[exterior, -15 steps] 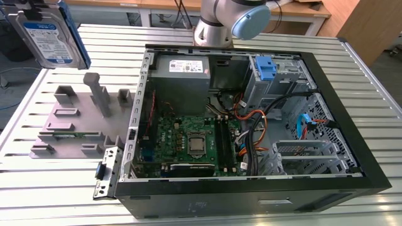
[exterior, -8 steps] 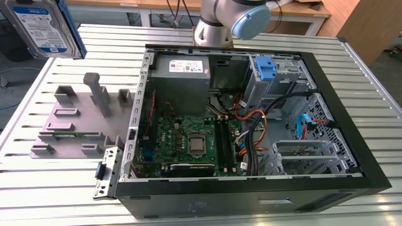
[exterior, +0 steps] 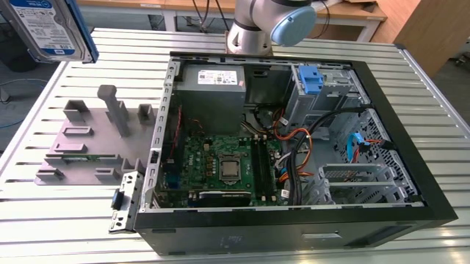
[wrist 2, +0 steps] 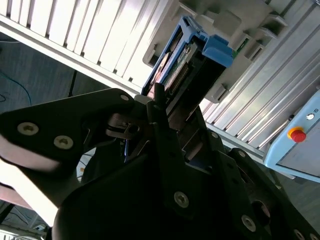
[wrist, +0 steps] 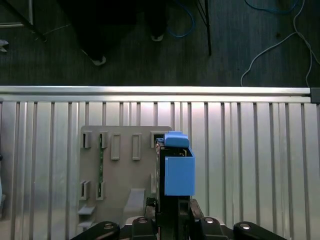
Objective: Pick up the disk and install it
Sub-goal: 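Pick up the disk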
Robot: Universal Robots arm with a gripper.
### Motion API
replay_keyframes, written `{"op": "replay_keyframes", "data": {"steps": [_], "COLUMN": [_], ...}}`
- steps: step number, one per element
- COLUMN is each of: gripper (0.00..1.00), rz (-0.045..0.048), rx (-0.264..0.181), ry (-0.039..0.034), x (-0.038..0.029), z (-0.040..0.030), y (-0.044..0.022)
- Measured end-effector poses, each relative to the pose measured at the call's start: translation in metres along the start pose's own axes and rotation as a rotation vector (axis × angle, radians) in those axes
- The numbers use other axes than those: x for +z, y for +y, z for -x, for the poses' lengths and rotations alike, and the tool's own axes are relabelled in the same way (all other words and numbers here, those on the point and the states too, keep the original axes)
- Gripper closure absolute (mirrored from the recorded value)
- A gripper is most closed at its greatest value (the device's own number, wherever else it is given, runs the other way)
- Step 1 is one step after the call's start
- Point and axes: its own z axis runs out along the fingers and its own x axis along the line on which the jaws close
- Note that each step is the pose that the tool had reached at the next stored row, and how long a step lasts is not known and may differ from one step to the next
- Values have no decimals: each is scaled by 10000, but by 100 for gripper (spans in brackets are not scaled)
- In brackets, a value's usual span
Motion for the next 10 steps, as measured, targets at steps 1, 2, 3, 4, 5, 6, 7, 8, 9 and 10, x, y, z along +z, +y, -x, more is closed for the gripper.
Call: {"op": "replay_keyframes", "data": {"steps": [1, 2, 3, 4, 5, 6, 7, 8, 9, 10], "gripper": [65, 65, 65, 65, 65, 65, 65, 65, 65, 65], "rz": [2, 2, 2, 3, 5, 3, 3, 3, 3, 2], "rx": [0, 0, 0, 0, -1, -1, 0, 0, 0, 0], "ry": [1, 1, 1, 2, 3, 1, 1, 2, 1, 1], "x": [-1, -2, -2, -3, -4, -3, -4, -5, -5, -5], "z": [0, 0, 0, 0, 0, 0, 0, 1, 1, 1], "y": [0, 0, 0, -4, -11, -22, -36, -49, -56, -57]}}
